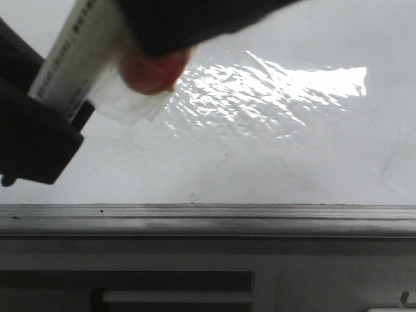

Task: Write number 9 on whiteboard

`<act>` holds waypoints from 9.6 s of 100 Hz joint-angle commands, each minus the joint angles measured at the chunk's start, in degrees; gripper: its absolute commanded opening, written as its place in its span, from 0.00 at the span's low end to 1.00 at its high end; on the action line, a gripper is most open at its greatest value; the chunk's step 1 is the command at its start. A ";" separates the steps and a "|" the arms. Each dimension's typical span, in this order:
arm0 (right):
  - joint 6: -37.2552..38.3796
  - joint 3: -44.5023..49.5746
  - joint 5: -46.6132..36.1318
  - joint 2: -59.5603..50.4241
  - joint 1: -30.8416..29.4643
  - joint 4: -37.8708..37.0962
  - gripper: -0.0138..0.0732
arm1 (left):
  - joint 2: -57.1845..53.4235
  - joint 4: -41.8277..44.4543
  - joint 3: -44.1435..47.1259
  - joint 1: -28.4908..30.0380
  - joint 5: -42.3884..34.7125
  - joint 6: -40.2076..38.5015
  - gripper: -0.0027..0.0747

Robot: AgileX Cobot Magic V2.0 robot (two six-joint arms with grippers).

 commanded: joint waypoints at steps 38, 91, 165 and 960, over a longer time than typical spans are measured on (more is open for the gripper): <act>-0.83 -2.16 -8.50 3.14 3.71 8.21 0.22 | -0.39 -3.76 -1.50 -0.10 -2.11 -0.03 0.01; 38.97 -13.58 19.91 2.50 1.49 -34.21 0.10 | -12.30 -4.88 -1.50 -0.10 2.11 -13.67 0.70; 88.14 4.75 -17.19 -17.49 4.47 -104.69 0.11 | -33.11 22.35 11.28 0.02 -25.01 -53.03 0.01; 68.90 -7.16 -3.81 -28.92 15.76 -69.36 0.09 | 15.69 -1.81 -5.76 -1.31 -30.49 -43.16 0.01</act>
